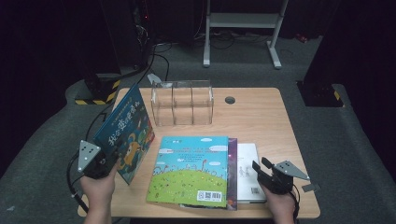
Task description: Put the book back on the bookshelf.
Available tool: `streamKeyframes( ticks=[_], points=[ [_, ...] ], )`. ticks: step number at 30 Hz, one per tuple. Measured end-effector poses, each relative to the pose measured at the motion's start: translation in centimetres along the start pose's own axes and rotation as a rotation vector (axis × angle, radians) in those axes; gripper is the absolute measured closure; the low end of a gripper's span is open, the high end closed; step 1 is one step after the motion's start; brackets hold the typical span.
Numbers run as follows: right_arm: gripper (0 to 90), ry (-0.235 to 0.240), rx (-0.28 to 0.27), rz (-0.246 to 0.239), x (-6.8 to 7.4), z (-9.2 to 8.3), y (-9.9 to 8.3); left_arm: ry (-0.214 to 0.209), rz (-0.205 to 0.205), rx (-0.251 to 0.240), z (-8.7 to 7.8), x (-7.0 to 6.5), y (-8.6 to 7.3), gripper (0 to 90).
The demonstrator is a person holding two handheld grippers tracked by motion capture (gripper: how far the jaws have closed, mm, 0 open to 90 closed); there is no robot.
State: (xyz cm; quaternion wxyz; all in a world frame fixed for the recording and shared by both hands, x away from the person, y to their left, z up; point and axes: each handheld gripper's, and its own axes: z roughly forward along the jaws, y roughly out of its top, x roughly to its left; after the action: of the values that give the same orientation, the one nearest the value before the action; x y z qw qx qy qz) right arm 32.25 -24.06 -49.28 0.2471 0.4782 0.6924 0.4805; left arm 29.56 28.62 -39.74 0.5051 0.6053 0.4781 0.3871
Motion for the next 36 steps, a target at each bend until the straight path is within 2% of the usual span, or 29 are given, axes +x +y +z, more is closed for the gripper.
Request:
streamKeyframes(
  ticks=[6,10,13,16,20,23,28,30,36],
  points=[
    [54.5,-0.001,0.004,0.001,0.0,-0.1,-0.1,0.007,0.008,-0.006,0.2,-0.5,0.3,83.2],
    [54.4,-0.002,-0.001,0.000,-0.1,-0.3,0.0,0.005,-0.001,-0.012,0.6,-0.7,0.6,83.2],
    [54.2,-0.011,-0.003,0.004,-0.6,-0.4,0.4,0.007,0.004,-0.024,1.1,-1.0,1.1,83.1],
    [54.2,-0.035,0.023,-0.047,-1.2,-0.8,0.9,0.009,0.007,-0.033,1.5,-1.3,1.7,83.1],
    [54.5,-0.058,0.002,-0.020,-2.2,-1.8,0.4,0.012,0.003,-0.052,2.1,-2.0,2.5,83.1],
    [54.9,-0.054,0.006,0.004,-2.7,-1.9,-0.6,0.020,0.002,-0.062,2.8,-2.7,3.0,83.2],
    [55.2,-0.048,-0.002,-0.003,-2.6,-2.3,-0.7,0.011,-0.013,-0.069,4.2,-3.4,4.3,83.1],
    [55.3,-0.045,0.000,-0.015,-2.4,-2.2,-0.7,0.016,-0.007,-0.072,4.9,-3.6,5.0,83.1],
    [55.7,-0.033,0.000,-0.012,-2.3,-2.2,-0.7,0.033,0.003,-0.073,7.1,-4.1,6.6,83.1]
  ],
)
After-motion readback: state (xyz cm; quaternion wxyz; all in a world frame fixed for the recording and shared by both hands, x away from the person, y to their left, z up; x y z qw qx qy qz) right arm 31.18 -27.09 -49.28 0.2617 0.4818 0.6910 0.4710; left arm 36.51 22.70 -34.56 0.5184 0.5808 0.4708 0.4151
